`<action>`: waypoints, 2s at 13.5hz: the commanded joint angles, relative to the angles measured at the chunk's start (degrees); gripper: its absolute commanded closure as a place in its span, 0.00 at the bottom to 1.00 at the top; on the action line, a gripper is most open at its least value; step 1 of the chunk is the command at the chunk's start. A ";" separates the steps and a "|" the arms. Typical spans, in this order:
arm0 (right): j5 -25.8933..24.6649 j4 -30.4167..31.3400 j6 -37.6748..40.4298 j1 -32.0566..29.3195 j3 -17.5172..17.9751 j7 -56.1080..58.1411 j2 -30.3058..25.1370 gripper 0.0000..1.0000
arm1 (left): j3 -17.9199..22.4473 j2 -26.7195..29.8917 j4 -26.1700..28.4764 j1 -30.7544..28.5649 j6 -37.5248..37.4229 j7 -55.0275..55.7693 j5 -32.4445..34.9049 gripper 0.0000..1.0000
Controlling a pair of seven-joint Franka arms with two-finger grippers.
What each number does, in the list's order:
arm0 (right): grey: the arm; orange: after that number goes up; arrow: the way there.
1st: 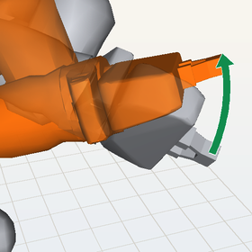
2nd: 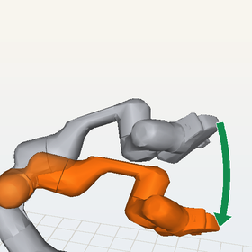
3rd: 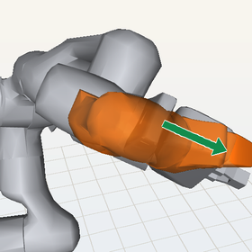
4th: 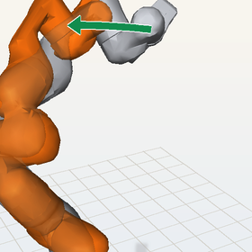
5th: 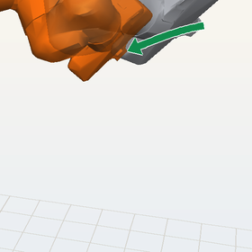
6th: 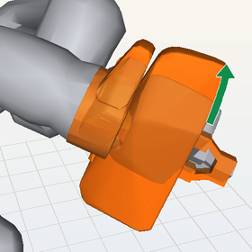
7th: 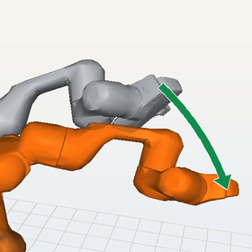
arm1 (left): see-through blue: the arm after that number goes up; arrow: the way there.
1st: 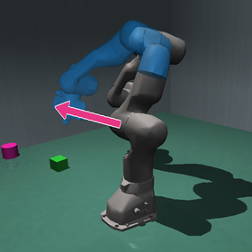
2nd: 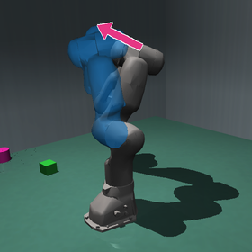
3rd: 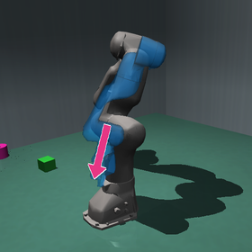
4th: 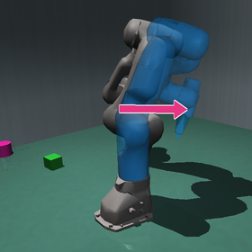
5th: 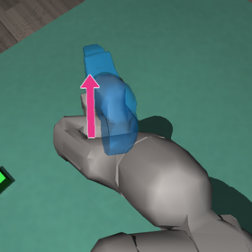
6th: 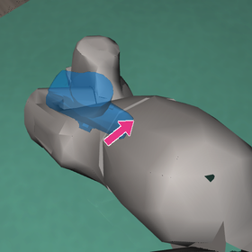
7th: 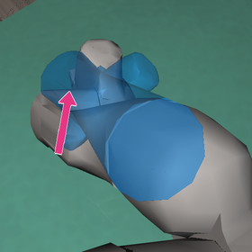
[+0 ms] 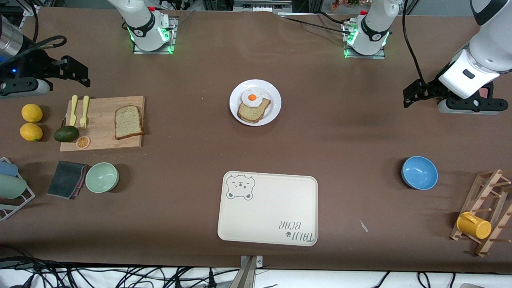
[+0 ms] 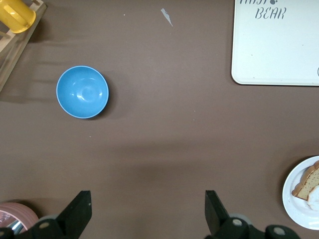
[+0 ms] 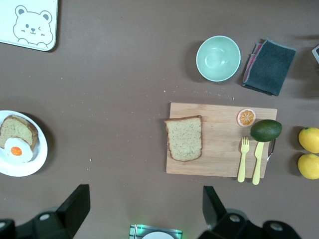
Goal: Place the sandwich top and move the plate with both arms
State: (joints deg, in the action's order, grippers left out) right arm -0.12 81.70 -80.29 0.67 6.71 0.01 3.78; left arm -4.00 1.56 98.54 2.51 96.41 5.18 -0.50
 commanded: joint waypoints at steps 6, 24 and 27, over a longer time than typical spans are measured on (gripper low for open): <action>-0.67 -1.37 2.86 0.38 0.32 -0.19 0.61 0.00 | -0.22 -0.68 -1.77 -0.40 -1.31 -1.14 0.85 0.00; -1.90 -0.93 1.28 1.78 0.41 -0.19 3.60 0.00 | -0.13 -0.68 -1.77 -0.40 -1.31 -1.14 0.85 0.00; -4.35 3.35 -3.26 2.58 0.58 -0.19 3.34 0.00 | -0.22 -0.68 -1.77 -0.40 -1.31 -1.14 0.85 0.00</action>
State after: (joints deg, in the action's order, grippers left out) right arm -2.21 82.16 -80.46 2.67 7.06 0.01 7.63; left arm -3.94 1.56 98.53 2.49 96.41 5.18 -0.50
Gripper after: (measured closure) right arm 0.000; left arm 0.000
